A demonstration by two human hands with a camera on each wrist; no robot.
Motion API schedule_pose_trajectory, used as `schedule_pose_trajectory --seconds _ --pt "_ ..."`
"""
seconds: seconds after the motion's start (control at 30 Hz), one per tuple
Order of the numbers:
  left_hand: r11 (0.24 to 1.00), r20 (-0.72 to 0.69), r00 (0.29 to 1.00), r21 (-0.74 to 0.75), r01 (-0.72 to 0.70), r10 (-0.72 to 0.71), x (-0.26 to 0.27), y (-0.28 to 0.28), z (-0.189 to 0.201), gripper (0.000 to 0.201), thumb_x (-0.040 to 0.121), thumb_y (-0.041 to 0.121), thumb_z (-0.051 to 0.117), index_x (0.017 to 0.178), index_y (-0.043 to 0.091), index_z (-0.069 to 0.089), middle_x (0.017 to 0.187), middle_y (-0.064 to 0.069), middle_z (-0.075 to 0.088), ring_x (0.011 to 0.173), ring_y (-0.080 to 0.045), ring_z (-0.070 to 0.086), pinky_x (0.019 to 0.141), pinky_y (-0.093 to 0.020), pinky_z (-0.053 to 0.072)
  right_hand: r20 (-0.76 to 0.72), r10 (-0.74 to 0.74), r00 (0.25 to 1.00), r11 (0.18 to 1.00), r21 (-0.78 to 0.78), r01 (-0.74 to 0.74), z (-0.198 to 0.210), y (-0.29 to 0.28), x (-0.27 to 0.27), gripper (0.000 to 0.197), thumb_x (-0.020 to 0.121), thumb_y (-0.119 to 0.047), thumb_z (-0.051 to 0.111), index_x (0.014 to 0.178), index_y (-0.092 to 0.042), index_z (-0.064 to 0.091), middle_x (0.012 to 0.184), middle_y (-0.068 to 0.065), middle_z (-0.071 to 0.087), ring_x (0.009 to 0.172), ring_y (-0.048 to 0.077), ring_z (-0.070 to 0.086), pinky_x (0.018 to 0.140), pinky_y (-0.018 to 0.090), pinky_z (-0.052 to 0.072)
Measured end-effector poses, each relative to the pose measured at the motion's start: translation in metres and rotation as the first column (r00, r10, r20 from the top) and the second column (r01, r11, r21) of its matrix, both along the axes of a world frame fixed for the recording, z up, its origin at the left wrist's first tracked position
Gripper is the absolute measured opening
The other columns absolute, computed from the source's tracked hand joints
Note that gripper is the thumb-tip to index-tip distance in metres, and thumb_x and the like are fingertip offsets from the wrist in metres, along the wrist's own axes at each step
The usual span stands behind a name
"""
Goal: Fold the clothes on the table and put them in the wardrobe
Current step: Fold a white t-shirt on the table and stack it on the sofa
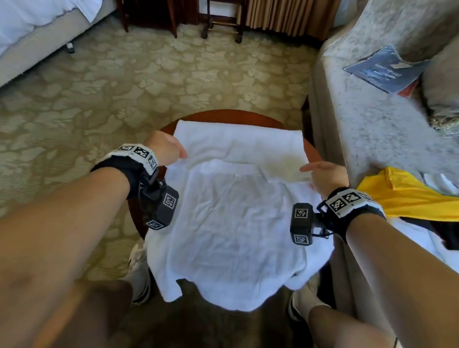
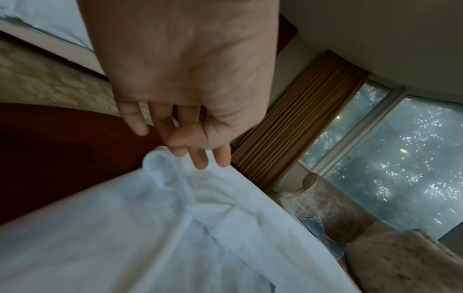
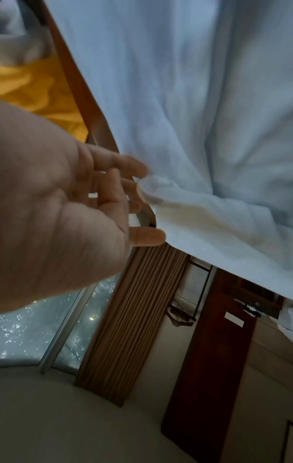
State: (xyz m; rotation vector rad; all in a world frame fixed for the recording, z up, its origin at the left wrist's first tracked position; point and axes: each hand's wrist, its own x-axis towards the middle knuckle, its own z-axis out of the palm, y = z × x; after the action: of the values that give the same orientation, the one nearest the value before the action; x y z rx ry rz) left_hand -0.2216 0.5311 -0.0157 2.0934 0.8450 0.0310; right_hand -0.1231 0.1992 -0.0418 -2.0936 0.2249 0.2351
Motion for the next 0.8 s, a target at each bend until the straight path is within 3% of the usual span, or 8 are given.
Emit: schedule_pose_trajectory --seconds 0.07,0.13,0.2,0.33,0.47,0.57,0.7,0.8 --pt "1.0 -0.011 1.0 0.028 -0.009 0.009 -0.002 0.004 0.0 0.037 0.081 -0.01 0.052 0.068 0.02 0.07 0.107 -0.007 0.068 0.105 -0.022 0.061 0.08 -0.032 0.053 -0.011 0.0 1.0 0.999 -0.037 -0.001 0.003 -0.004 -0.004 0.044 0.085 -0.002 0.041 0.074 -0.029 0.074 0.108 0.0 0.065 0.095 0.021 0.06 0.075 0.027 0.05" --pt "0.999 -0.028 0.999 0.033 0.027 -0.026 -0.001 0.002 0.002 0.034 0.079 -0.009 0.057 0.073 0.021 0.07 0.114 -0.008 0.066 0.107 -0.024 0.06 0.079 -0.032 0.052 -0.006 0.013 1.0 0.998 -0.063 -0.014 0.007 0.0 -0.001 0.034 0.084 -0.008 0.048 0.09 -0.024 0.078 0.112 0.002 0.066 0.102 0.024 0.06 0.09 0.033 0.051" --pt "0.998 -0.052 0.999 0.056 0.007 -0.004 0.004 -0.001 0.001 0.011 0.081 0.006 0.068 0.078 0.016 0.068 0.106 -0.009 0.065 0.099 -0.024 0.06 0.082 -0.034 0.053 -0.002 0.047 0.999 0.994 -0.103 -0.047 0.01 0.009 0.004 0.024 0.086 -0.022 0.06 0.105 -0.017 0.075 0.112 0.007 0.069 0.102 0.028 0.062 0.093 0.04 0.052" --pt "0.975 -0.129 0.969 -0.051 -0.218 0.21 0.01 -0.002 -0.011 0.047 0.074 0.036 0.076 0.104 0.005 0.058 0.097 -0.011 0.06 0.087 -0.03 0.061 0.084 -0.041 0.056 -0.124 0.038 0.992 0.97 -0.235 -0.067 0.006 0.025 0.012 0.05 0.083 -0.048 0.072 0.109 -0.006 0.062 0.097 0.008 0.066 0.086 0.027 0.063 0.058 0.031 0.045" --pt "0.959 -0.204 0.946 -0.081 -0.273 0.252 0.007 -0.003 -0.016 0.027 0.079 0.025 0.072 0.084 0.001 0.061 0.066 -0.011 0.06 0.058 -0.025 0.056 0.065 -0.032 0.048 -0.206 -0.001 0.979 0.955 -0.291 -0.06 -0.001 0.026 0.014 0.037 0.084 -0.034 0.076 0.099 -0.009 0.053 0.097 0.011 0.059 0.087 0.029 0.058 0.073 0.035 0.046" --pt "0.942 -0.114 0.945 -0.104 -0.319 0.308 0.01 0.003 -0.02 0.02 0.073 0.021 0.07 0.072 0.004 0.061 0.074 -0.014 0.066 0.067 -0.028 0.063 0.068 -0.034 0.049 -0.208 -0.032 0.978 0.948 -0.316 -0.036 -0.003 0.024 0.015 0.032 0.087 -0.03 0.07 0.103 -0.008 0.054 0.099 0.012 0.06 0.087 0.03 0.059 0.074 0.036 0.047" --pt "0.853 -0.004 0.91 -0.347 -0.39 0.415 0.009 -0.001 -0.01 0.019 0.084 0.005 0.065 0.07 0.006 0.052 0.077 -0.01 0.062 0.075 -0.026 0.064 0.072 -0.036 0.06 -0.062 -0.118 0.991 0.98 -0.166 0.106 -0.001 0.023 0.017 0.026 0.087 -0.025 0.061 0.106 -0.008 0.062 0.102 0.013 0.067 0.093 0.034 0.066 0.081 0.045 0.058" --pt "0.815 0.071 0.881 -0.421 -0.399 0.468 0.005 -0.008 0.001 0.015 0.086 -0.002 0.062 0.076 0.002 0.052 0.076 -0.008 0.058 0.069 -0.022 0.06 0.063 -0.035 0.059 -0.004 -0.198 0.98 0.975 -0.099 0.197 0.009 0.019 0.014 0.011 0.086 -0.022 0.061 0.09 -0.012 0.064 0.079 0.006 0.065 0.088 0.032 0.068 0.079 0.046 0.06"
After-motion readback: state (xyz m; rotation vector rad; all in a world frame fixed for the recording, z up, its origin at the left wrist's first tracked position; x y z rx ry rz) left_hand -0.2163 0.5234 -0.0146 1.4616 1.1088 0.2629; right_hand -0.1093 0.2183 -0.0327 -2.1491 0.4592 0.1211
